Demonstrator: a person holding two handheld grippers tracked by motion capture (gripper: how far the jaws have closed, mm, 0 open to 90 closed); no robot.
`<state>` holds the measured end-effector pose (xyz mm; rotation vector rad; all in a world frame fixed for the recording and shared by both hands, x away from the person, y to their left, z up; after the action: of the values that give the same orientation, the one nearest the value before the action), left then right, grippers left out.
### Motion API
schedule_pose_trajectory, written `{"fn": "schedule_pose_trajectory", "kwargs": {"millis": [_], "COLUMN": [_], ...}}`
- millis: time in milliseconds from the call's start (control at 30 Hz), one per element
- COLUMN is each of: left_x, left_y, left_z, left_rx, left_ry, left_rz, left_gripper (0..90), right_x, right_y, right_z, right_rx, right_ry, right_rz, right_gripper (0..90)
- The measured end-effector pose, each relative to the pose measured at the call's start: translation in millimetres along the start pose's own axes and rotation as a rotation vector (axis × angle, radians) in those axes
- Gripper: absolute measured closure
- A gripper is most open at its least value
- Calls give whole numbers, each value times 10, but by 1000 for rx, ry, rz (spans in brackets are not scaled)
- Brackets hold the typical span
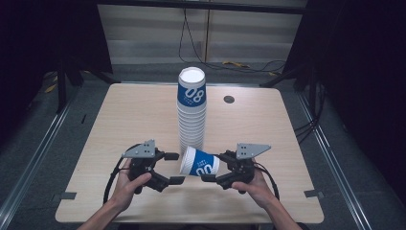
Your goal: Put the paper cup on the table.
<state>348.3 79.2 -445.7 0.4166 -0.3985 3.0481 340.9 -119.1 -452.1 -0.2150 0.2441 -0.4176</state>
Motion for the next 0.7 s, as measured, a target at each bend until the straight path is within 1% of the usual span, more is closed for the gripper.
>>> {"fn": "schedule_pose_trajectory", "kwargs": {"millis": [33, 67, 133, 167, 200, 300, 333, 367, 400, 433, 467, 500, 533, 567, 600, 633, 667, 700], "left_x": [11, 11, 13, 13, 17, 11, 5, -3, -17, -17, -21, -15, -9, -3, 10, 13, 14, 14], "left_y": [-6, -4, 8, 8, 15, 28, 28, 30, 47, 47, 62, 85, 98, 112, 123, 127, 125, 125], "left_z": [22, 30, 30, 30, 29, 18, 10, 6, 5, 5, 3, 1, -7, -17, -26, -22, -19, -19], "left_rx": [19, 31, 35, 35, 37, 31, 22, 21, 24, 24, 17, 18, 12, 6, 5, 11, 6, 6], "left_ry": [11, 8, -1, -1, -1, 3, 11, 19, 8, 8, 4, 4, 4, 6, 14, 15, 26, 26], "left_rz": [-6, -3, -16, -16, -28, -32, -27, -26, -30, -30, -21, -24, -23, -36, -57, -55, -46, -46], "left_gripper": [154, 154, 153, 149, 147, 121, 121, 123, 106, 89, 89, 62, 57, 57, 115, 134, 137, 137], "right_x": [-31, -49, -81, -97, -107, -123, -123, -119, -112, -112, -116, -124, -145, -145, -159, -158, -155, -155], "right_y": [26, 41, 73, 87, 95, 109, 109, 110, 113, 113, 119, 130, 147, 147, 161, 162, 161, 161], "right_z": [-23, -30, -39, -38, -40, -44, -44, -49, -43, -43, -40, -38, -39, -39, -52, -55, -55, -55], "right_rx": [-18, -21, -30, -29, -33, -39, -39, -47, -41, -41, -41, -43, -45, -45, -54, -53, -50, -50], "right_ry": [-15, -15, -27, -25, -27, -37, -37, -49, -32, -32, -35, -41, -41, -41, -48, -45, -42, -42], "right_rz": [13, 22, 33, 44, 47, 52, 52, 43, 48, 48, 50, 53, 60, 60, 58, 59, 60, 60], "right_gripper": [282, 282, 283, 283, 283, 284, 284, 283, 284, 284, 284, 284, 284, 284, 284, 284, 285, 285]}}
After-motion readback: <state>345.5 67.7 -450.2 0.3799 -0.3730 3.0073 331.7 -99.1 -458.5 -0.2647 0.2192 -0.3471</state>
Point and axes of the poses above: each handheld gripper's, and its own axes: y roughly forward along the jaws, z roughly out of its top, x roughly to its right, the point moved 6 cm from there along y, roughly forward along the jaws, and after that the axes turned 10 degrees about -z, right-handed, at the moved point
